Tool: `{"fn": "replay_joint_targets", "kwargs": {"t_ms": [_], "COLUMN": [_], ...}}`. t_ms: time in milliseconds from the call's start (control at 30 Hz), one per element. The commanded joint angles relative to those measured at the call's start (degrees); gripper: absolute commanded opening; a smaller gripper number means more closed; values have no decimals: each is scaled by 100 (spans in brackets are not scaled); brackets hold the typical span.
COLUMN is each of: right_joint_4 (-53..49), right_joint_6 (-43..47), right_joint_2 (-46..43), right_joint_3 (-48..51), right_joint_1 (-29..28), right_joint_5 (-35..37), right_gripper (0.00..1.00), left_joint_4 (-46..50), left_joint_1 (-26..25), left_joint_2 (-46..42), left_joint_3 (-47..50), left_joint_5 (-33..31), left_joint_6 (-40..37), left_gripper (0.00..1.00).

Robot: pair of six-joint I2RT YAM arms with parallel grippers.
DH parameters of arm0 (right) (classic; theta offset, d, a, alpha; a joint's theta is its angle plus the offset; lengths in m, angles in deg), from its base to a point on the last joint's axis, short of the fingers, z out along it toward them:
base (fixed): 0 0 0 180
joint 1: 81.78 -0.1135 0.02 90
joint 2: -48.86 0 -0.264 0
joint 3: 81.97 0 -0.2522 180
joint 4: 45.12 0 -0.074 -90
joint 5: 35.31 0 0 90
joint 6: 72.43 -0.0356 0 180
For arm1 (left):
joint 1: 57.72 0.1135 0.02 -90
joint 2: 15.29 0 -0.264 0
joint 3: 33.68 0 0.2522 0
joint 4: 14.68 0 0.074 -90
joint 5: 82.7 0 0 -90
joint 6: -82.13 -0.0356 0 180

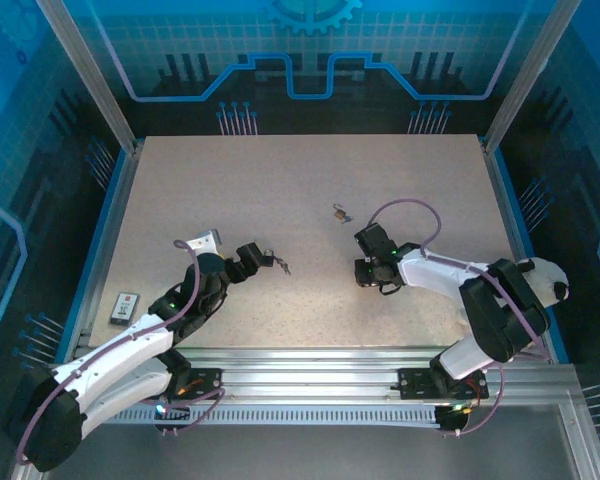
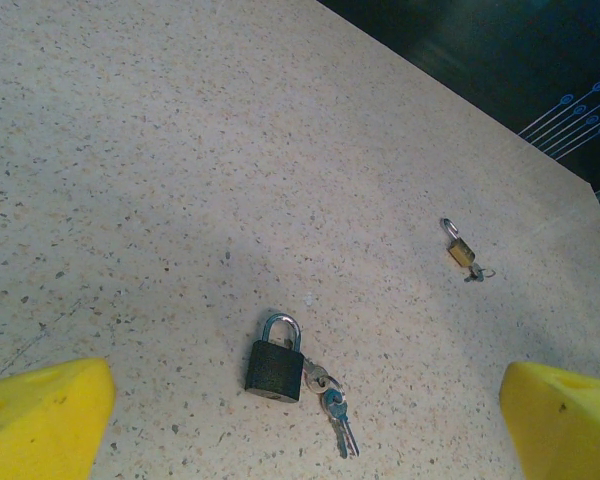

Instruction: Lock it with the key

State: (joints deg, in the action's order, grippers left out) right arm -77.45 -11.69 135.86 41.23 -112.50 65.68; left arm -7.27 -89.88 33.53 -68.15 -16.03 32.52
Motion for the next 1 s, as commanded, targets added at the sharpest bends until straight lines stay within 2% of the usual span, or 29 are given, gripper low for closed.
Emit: {"fn": "replay_joint_targets", "kwargs": {"t_ms": [0, 467, 967], "right_joint_4": [282, 553, 714], "right_joint_6": [188, 365, 367], "right_joint_2": [-243, -515, -694], "right_joint_3": [64, 156, 251], "right_joint_1": [-65, -179, -241], "right_joint_5": [-372, -1000, -1289], "right_gripper": [27, 27, 27], "left_joint_4": [-195, -153, -736], "left_joint_1": [-32, -35, -303], "left_joint_2": [62, 288, 1602], "left_joint_3": [58, -305, -910], "left_joint_5": [21, 625, 1325], "left_joint_6": [-100, 488, 1267], "left_gripper": [99, 99, 99]}}
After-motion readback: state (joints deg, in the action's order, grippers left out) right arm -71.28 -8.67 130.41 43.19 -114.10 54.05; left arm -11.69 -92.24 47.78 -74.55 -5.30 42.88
